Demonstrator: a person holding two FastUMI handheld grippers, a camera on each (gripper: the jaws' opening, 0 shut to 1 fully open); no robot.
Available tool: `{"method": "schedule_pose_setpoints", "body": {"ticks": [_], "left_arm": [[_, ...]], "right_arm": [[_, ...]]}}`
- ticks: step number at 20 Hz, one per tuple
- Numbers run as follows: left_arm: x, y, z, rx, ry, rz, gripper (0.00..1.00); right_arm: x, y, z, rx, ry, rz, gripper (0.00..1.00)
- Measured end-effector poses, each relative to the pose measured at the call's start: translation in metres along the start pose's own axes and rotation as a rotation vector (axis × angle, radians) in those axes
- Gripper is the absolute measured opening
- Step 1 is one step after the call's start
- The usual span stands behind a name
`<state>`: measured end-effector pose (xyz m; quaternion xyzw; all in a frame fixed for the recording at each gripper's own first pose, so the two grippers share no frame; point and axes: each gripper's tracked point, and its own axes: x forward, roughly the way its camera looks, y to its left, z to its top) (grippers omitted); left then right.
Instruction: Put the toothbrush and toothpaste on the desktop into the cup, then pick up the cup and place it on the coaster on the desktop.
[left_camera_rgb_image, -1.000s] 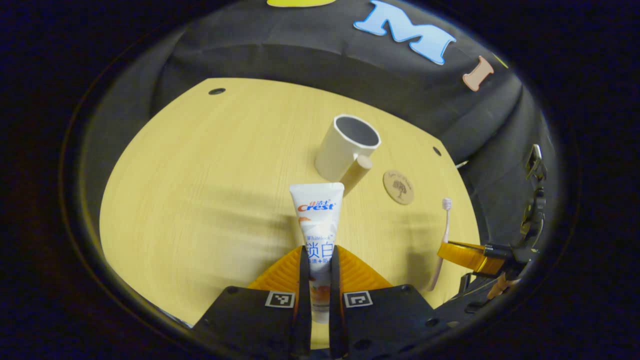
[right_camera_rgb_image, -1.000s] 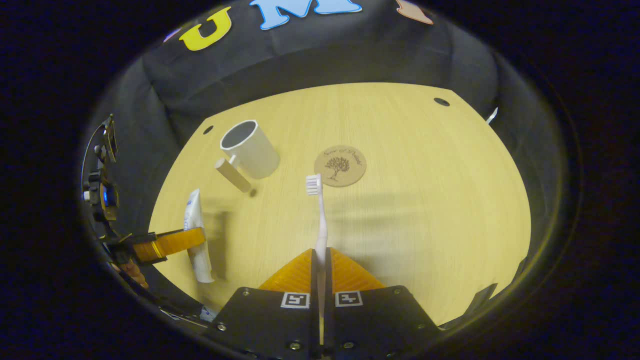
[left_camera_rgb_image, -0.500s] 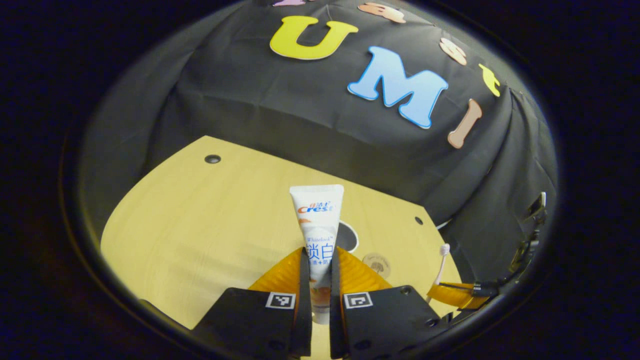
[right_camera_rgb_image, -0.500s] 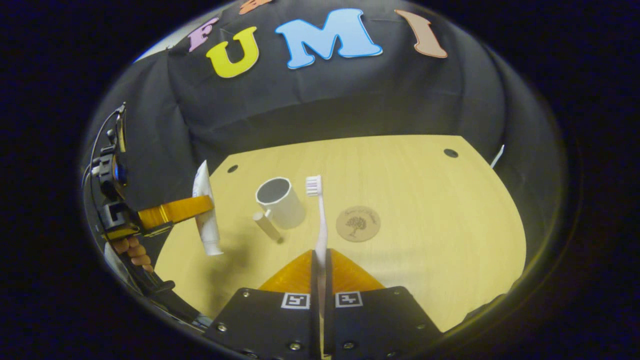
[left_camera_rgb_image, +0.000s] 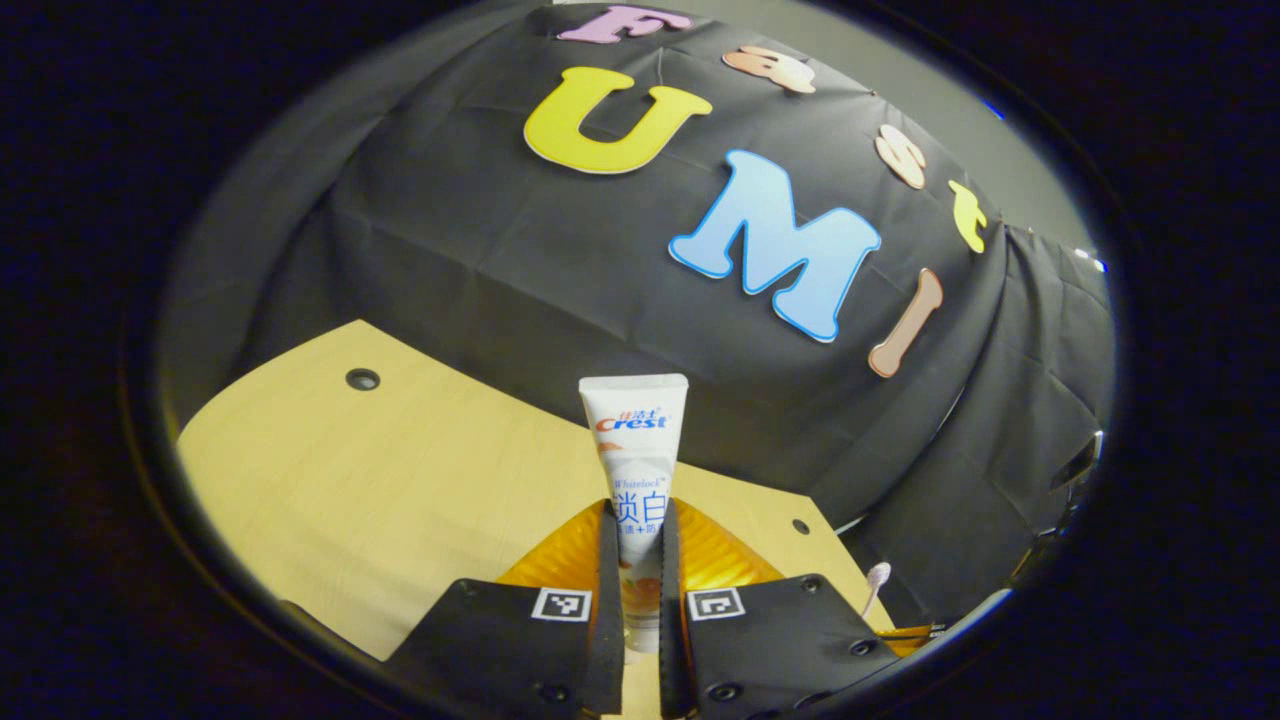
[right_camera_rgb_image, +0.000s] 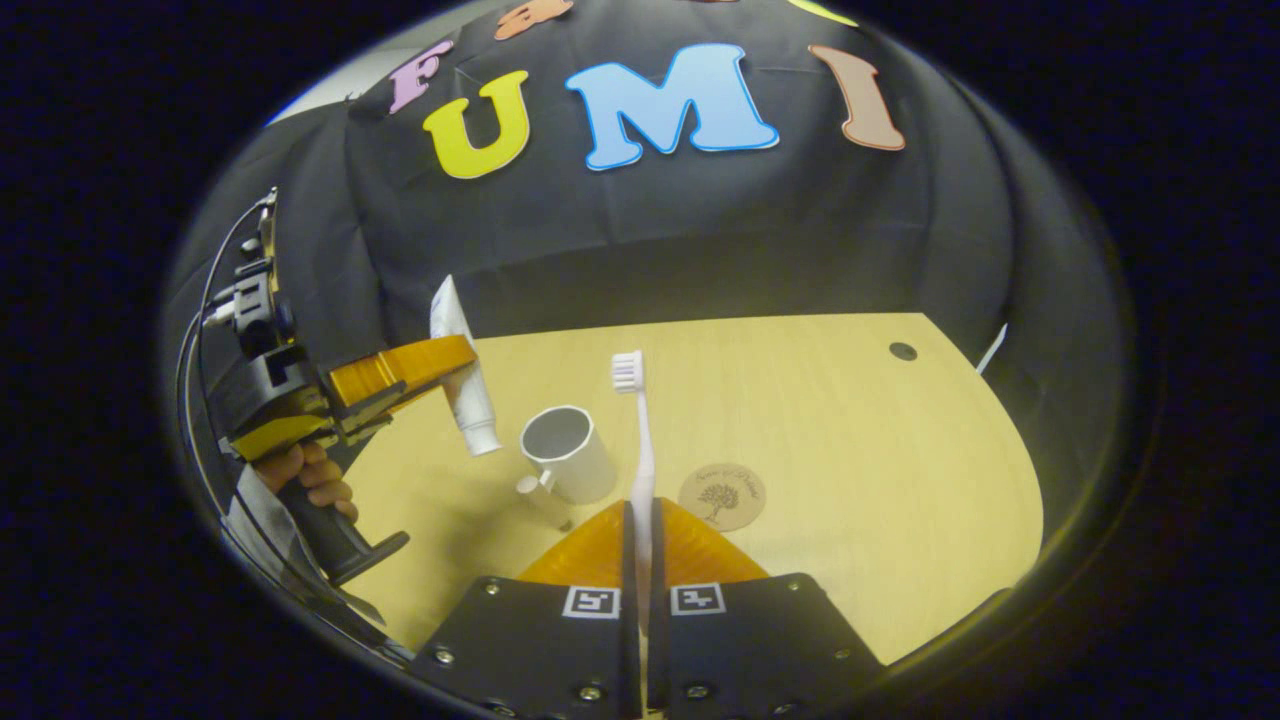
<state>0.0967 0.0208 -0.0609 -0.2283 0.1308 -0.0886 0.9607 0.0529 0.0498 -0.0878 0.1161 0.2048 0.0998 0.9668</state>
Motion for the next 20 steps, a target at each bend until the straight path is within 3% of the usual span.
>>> {"method": "schedule_pose_setpoints", "body": {"ticks": [1,7,13,20], "left_arm": [[0.010,-0.002,-0.003,0.017,0.003,-0.006,0.21],[0.052,-0.002,-0.023,0.096,0.040,-0.018,0.22],[0.060,0.006,-0.048,0.194,0.076,0.001,0.21],[0.046,0.021,-0.069,0.161,0.162,0.023,0.36]], "right_arm": [[0.001,0.000,0.001,0.001,-0.004,-0.008,0.07],[0.002,0.001,0.015,0.002,-0.026,-0.034,0.04],[0.016,0.016,0.027,0.002,-0.027,0.002,0.04],[0.036,0.035,0.059,-0.037,-0.079,0.066,0.04]]}}
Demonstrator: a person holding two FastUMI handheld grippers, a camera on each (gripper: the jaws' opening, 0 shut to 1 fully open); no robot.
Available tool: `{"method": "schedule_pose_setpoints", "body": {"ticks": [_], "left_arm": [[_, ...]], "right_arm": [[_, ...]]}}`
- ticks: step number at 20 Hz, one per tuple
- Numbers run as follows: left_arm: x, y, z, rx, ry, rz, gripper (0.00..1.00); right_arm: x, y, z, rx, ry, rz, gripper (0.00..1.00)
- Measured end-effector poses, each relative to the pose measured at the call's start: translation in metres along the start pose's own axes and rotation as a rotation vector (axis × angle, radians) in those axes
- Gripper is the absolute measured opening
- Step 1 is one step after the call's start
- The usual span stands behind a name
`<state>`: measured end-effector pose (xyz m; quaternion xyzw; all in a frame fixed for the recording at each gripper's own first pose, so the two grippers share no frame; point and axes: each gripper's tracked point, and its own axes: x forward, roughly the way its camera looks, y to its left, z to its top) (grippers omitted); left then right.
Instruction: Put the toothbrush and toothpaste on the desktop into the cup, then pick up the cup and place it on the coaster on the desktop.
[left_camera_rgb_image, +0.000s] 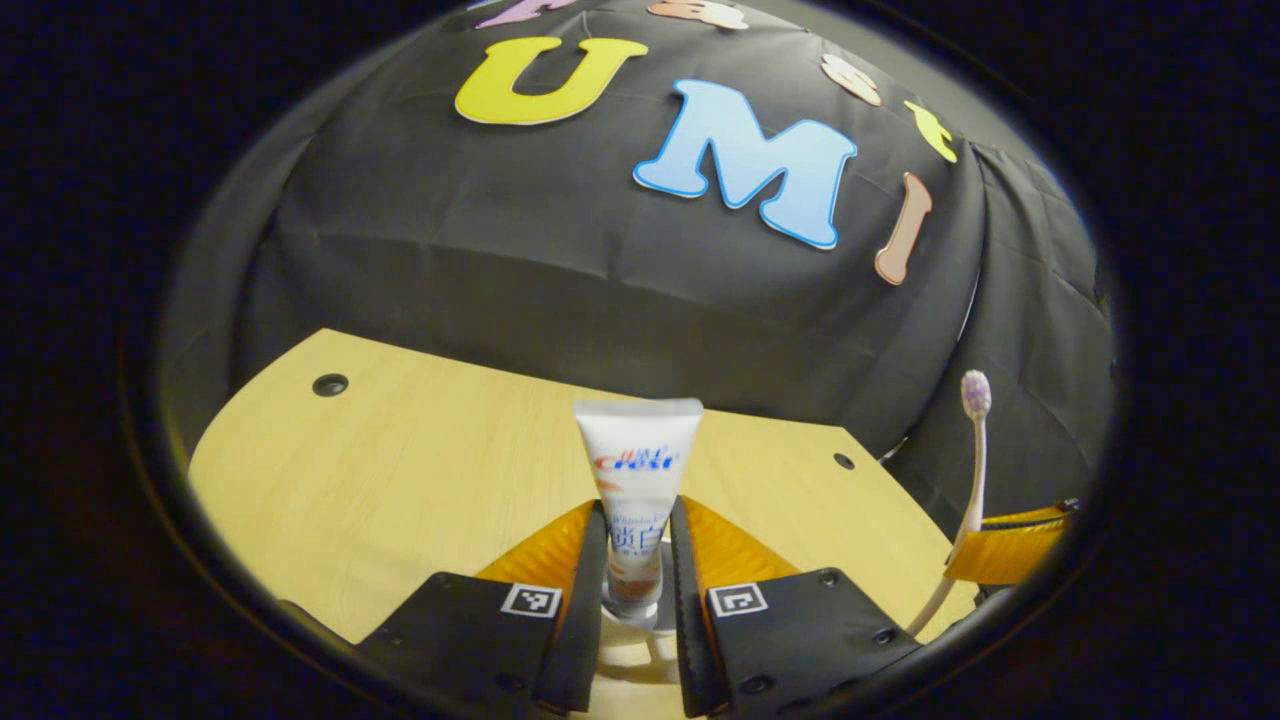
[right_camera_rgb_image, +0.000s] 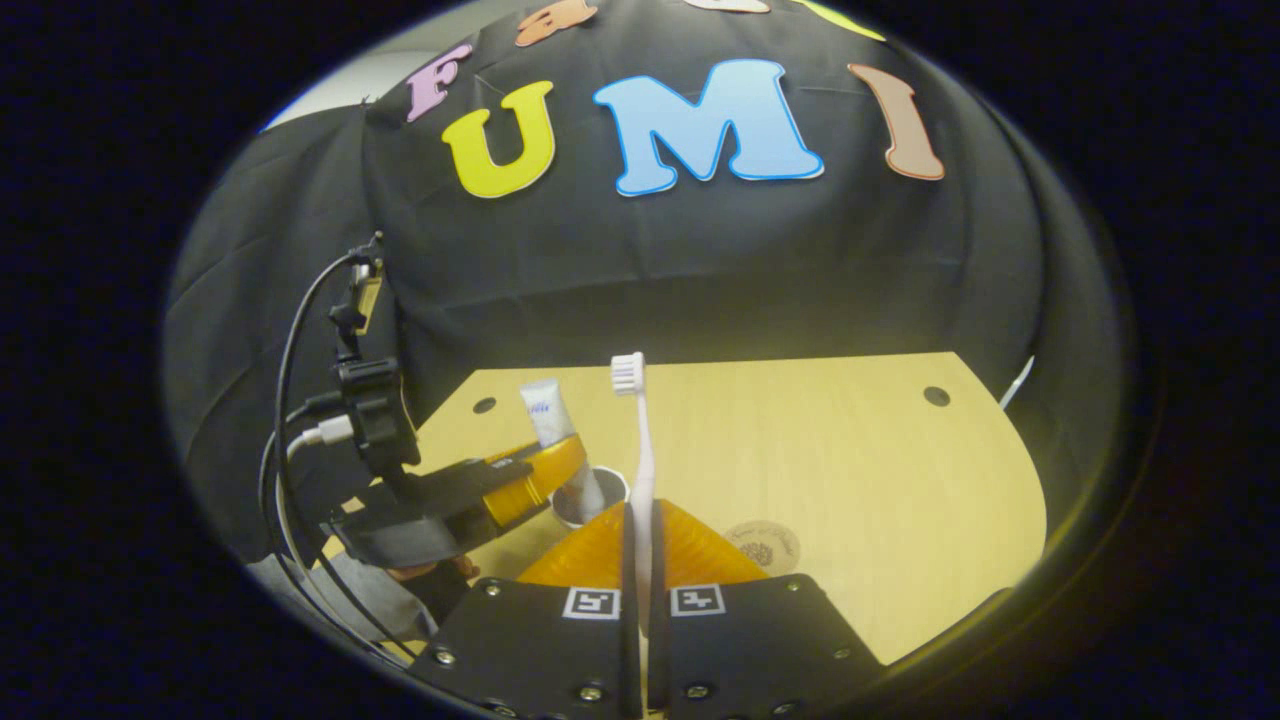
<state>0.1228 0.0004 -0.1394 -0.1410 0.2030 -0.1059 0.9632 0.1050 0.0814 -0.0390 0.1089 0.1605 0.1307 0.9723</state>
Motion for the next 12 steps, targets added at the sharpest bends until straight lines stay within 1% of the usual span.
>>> {"method": "schedule_pose_setpoints", "body": {"ticks": [1,3,4,5,6,7,8,9,10,12], "left_arm": [[-0.002,0.002,-0.004,-0.008,0.015,0.006,0.47],[-0.009,0.006,-0.007,-0.022,0.026,0.014,0.47],[-0.011,0.004,-0.003,-0.024,0.011,0.010,0.54],[-0.016,0.002,0.004,-0.017,-0.001,0.009,0.58],[-0.021,0.001,0.009,-0.001,-0.013,0.007,0.58],[-0.026,0.000,0.013,0.013,-0.022,0.007,0.67],[-0.031,-0.001,0.016,0.020,-0.033,0.006,0.88],[-0.037,-0.001,0.020,0.018,-0.038,0.006,0.82],[-0.043,-0.002,0.019,0.005,-0.037,0.000,0.85],[-0.057,0.002,0.017,-0.019,-0.028,0.008,0.89]], "right_arm": [[0.005,0.002,0.005,-0.001,-0.009,0.009,0.04],[0.014,0.007,0.014,0.003,-0.027,0.027,0.04],[0.019,0.009,0.020,0.007,-0.037,0.035,0.04],[0.025,0.010,0.024,0.010,-0.045,0.041,0.04],[0.030,0.012,0.029,0.012,-0.052,0.048,0.04],[0.035,0.013,0.034,0.016,-0.063,0.054,0.04],[0.040,0.016,0.041,0.024,-0.076,0.063,0.04],[0.046,0.018,0.045,0.033,-0.089,0.074,0.04],[0.052,0.021,0.050,0.039,-0.097,0.087,0.04],[0.067,0.024,0.055,0.050,-0.107,0.103,0.04]]}}
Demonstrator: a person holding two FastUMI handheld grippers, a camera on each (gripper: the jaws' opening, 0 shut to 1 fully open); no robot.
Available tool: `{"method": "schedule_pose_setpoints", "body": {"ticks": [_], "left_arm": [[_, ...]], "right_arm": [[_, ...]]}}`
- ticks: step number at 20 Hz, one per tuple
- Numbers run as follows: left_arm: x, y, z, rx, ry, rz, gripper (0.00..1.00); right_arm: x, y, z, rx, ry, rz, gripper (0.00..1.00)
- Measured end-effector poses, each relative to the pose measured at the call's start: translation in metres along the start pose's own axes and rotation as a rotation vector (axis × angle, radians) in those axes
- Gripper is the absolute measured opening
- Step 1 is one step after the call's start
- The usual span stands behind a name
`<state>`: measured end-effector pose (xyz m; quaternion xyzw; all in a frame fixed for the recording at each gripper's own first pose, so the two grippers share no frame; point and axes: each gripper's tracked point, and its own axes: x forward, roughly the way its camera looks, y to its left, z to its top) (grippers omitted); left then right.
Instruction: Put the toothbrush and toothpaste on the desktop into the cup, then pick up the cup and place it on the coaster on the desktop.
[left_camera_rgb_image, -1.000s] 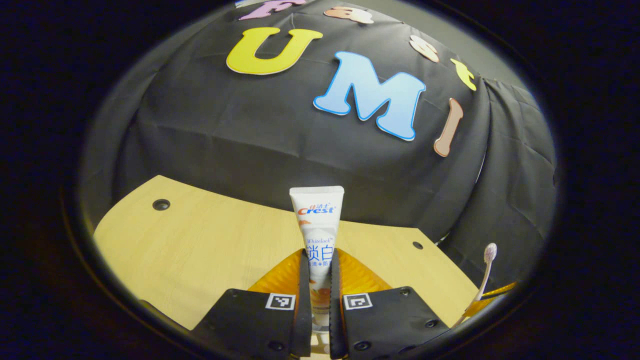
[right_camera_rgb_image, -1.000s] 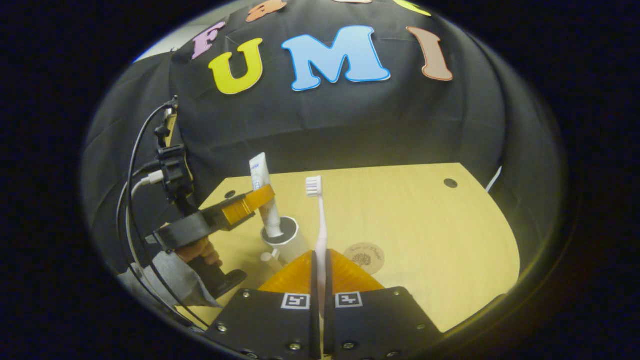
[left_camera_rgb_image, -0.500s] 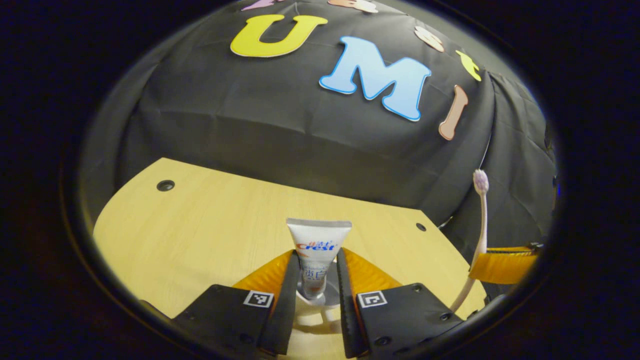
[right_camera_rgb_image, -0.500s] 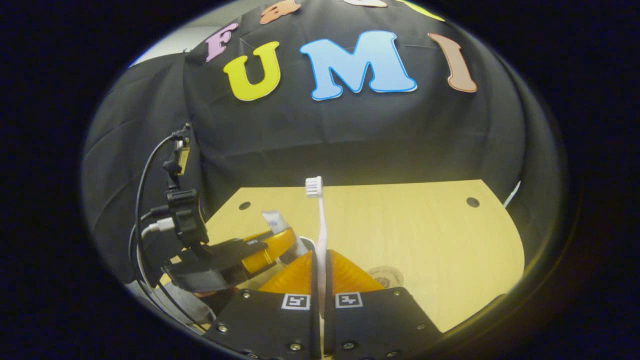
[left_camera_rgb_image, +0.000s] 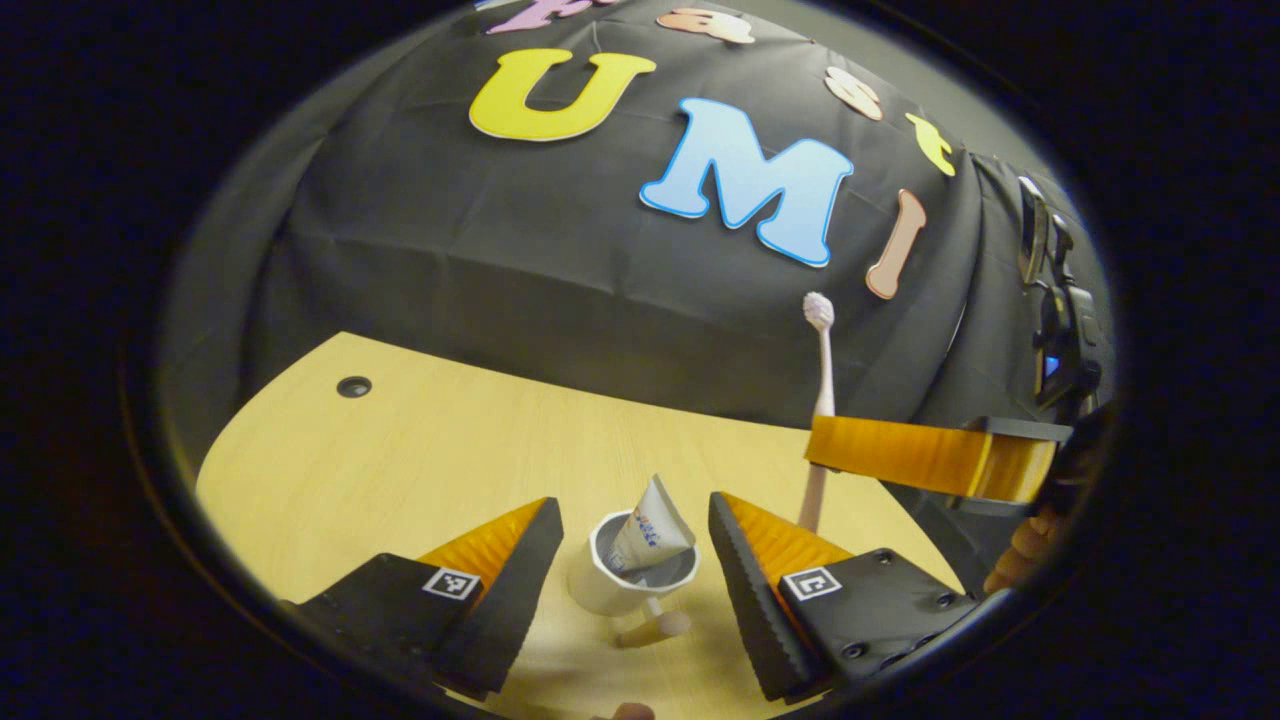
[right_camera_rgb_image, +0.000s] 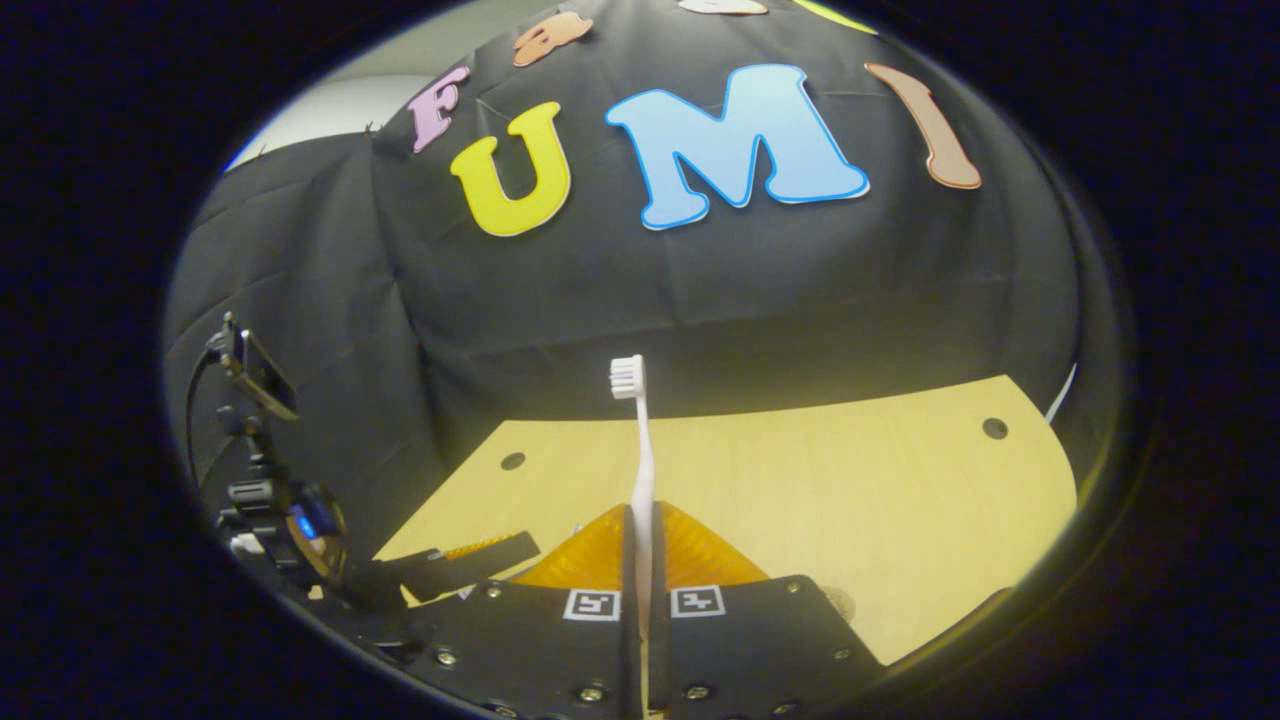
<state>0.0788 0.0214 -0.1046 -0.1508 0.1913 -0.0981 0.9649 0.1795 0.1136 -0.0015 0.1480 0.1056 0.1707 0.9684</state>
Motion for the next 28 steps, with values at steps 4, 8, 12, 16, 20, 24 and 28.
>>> {"method": "schedule_pose_setpoints", "body": {"ticks": [4,8,12,16,20,24,28], "left_arm": [[-0.031,0.016,-0.007,-0.030,0.016,0.027,0.95],[-0.048,0.037,-0.020,-0.018,0.042,0.080,0.95],[-0.055,0.048,-0.039,-0.040,0.092,0.105,0.95],[-0.056,0.042,-0.053,-0.035,0.132,0.098,0.95],[-0.051,0.032,-0.062,-0.027,0.174,0.070,0.95],[-0.052,0.019,-0.073,-0.036,0.213,0.051,0.89],[-0.052,0.005,-0.078,-0.012,0.250,0.055,0.95]], "right_arm": [[0.032,0.005,0.003,-0.002,-0.033,0.029,0.04],[0.064,0.007,-0.010,-0.026,-0.031,0.054,0.04],[0.080,0.007,-0.034,-0.069,0.003,0.051,0.04],[0.081,0.008,-0.051,-0.092,0.032,0.038,0.05],[0.070,0.005,-0.063,-0.092,0.077,0.029,0.13],[0.054,-0.001,-0.066,-0.077,0.103,0.030,0.51],[0.026,-0.015,-0.050,-0.032,0.070,0.007,0.88]]}}
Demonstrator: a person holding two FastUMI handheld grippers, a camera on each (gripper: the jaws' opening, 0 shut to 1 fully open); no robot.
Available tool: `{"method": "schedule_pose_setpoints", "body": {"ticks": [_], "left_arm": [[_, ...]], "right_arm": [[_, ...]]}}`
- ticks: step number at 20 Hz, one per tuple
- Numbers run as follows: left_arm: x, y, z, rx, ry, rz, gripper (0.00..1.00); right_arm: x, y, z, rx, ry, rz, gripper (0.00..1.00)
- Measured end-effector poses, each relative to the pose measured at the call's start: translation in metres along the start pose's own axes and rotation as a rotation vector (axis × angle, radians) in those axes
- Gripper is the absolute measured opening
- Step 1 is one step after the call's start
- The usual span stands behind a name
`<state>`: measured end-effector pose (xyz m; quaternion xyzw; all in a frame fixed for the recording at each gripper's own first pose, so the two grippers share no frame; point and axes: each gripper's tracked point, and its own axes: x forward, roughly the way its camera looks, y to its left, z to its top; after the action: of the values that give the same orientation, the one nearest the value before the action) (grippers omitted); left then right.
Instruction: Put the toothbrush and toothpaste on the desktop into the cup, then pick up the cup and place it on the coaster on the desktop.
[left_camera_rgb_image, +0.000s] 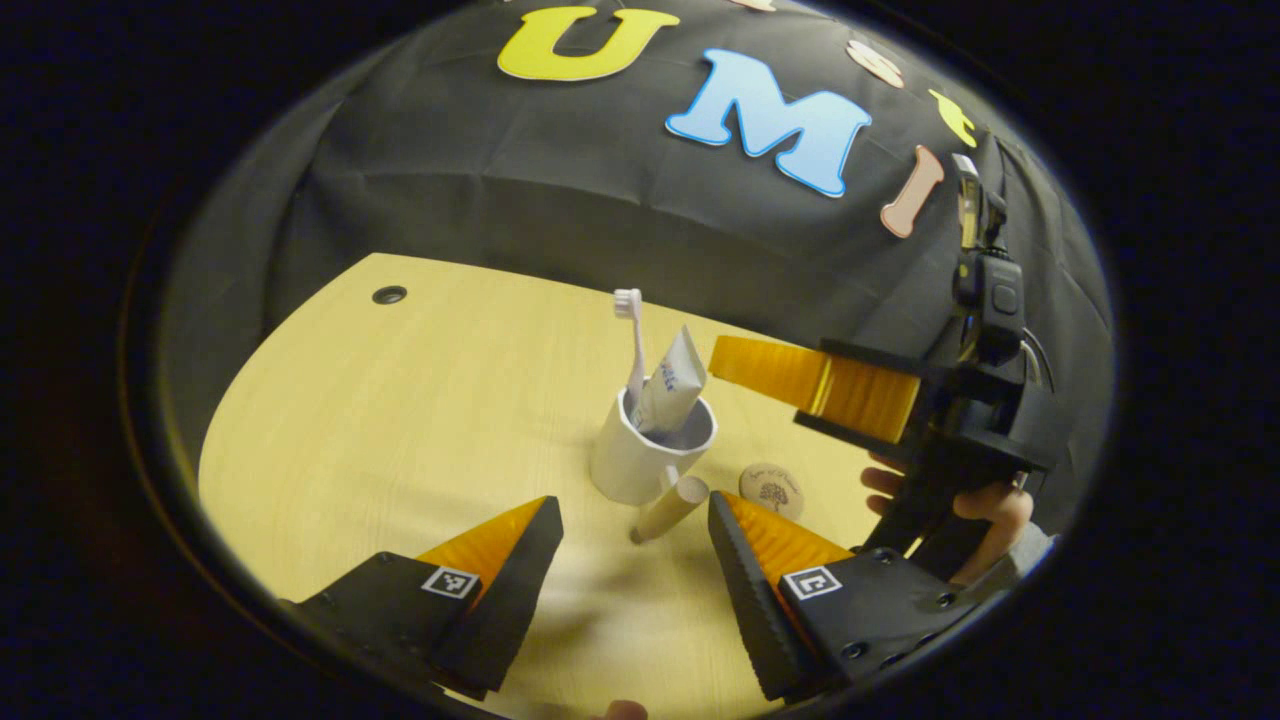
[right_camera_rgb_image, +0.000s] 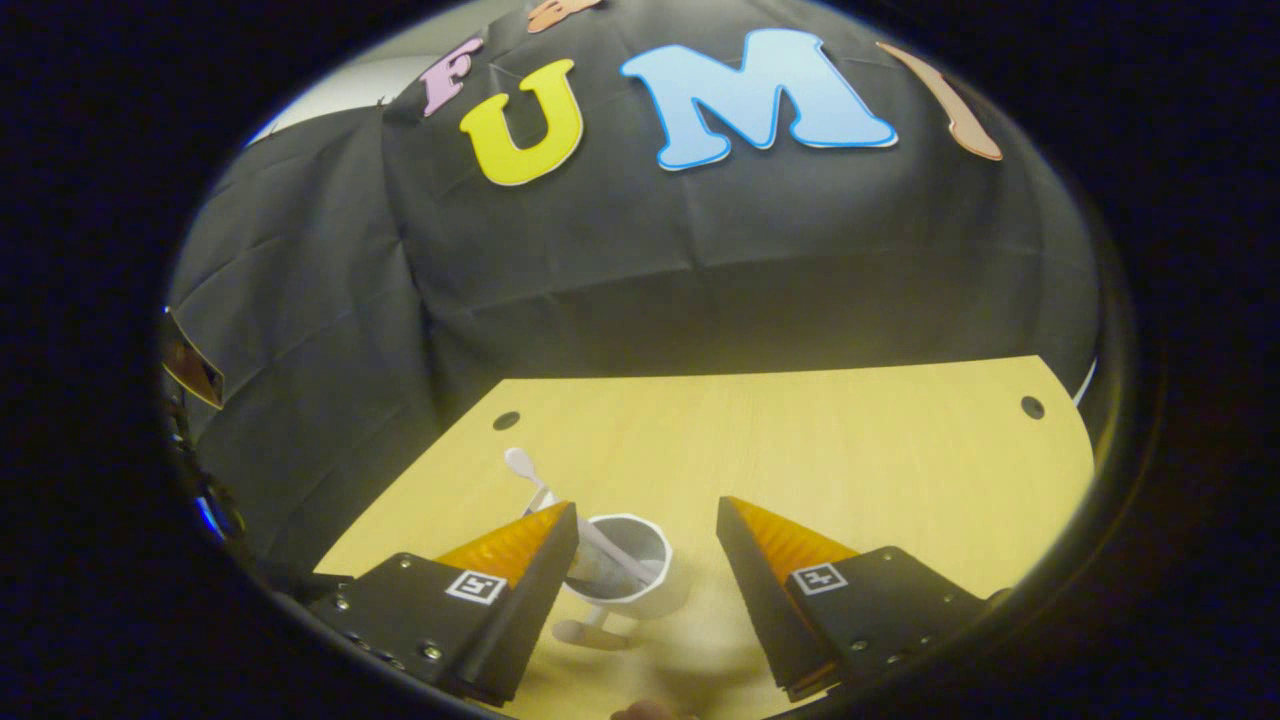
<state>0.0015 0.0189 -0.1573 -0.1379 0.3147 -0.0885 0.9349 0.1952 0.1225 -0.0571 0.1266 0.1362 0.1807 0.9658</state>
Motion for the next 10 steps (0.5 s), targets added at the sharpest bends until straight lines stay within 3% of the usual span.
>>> {"method": "schedule_pose_setpoints", "body": {"ticks": [2,4,10], "left_arm": [[0.001,-0.009,-0.001,0.027,0.017,0.004,1.00],[0.006,-0.017,0.000,0.051,0.031,0.007,0.95],[0.032,-0.036,-0.001,0.062,0.138,0.008,0.95]], "right_arm": [[-0.020,-0.011,0.009,0.015,-0.023,-0.018,0.88],[-0.040,-0.025,0.018,0.019,-0.051,-0.050,0.88],[-0.103,-0.064,0.031,0.037,-0.096,-0.128,0.88]]}}
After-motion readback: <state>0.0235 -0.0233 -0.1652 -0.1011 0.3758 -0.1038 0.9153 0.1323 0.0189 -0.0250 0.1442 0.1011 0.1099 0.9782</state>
